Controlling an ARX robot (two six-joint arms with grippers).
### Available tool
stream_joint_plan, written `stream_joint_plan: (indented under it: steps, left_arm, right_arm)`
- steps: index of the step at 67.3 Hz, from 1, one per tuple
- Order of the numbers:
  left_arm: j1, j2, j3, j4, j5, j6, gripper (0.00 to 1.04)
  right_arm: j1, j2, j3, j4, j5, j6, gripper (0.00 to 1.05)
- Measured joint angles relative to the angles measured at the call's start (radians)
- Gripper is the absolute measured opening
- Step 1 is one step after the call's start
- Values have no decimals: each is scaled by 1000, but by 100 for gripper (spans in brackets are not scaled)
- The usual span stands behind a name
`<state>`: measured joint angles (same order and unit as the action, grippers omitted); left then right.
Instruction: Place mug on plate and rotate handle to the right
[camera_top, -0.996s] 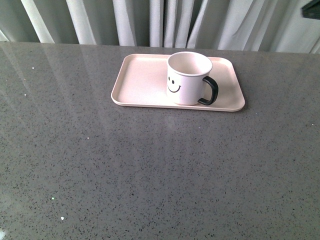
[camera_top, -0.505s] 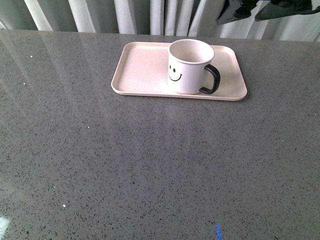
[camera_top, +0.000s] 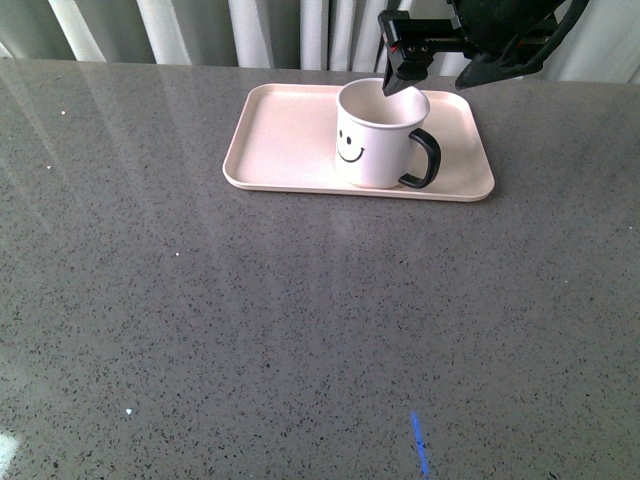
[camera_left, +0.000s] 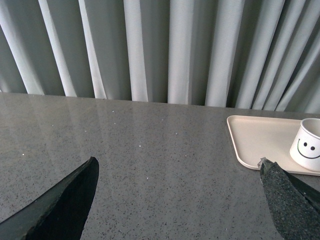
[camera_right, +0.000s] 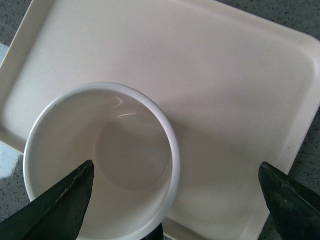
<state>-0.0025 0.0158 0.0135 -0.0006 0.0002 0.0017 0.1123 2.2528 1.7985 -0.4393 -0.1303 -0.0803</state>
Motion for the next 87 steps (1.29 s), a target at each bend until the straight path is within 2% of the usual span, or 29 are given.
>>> stream_joint_plan:
  steps: [65,79,87]
  left_arm:
    - [0,0,0,0,0,0,96]
    - [0,0,0,0,0,0,96]
    - [0,0,0,0,0,0,96]
  right_arm:
    - [11,80,72,-46,37,68,95]
    - [16,80,79,-55,37,72,88]
    - [18,80,85,-58,37,80,73]
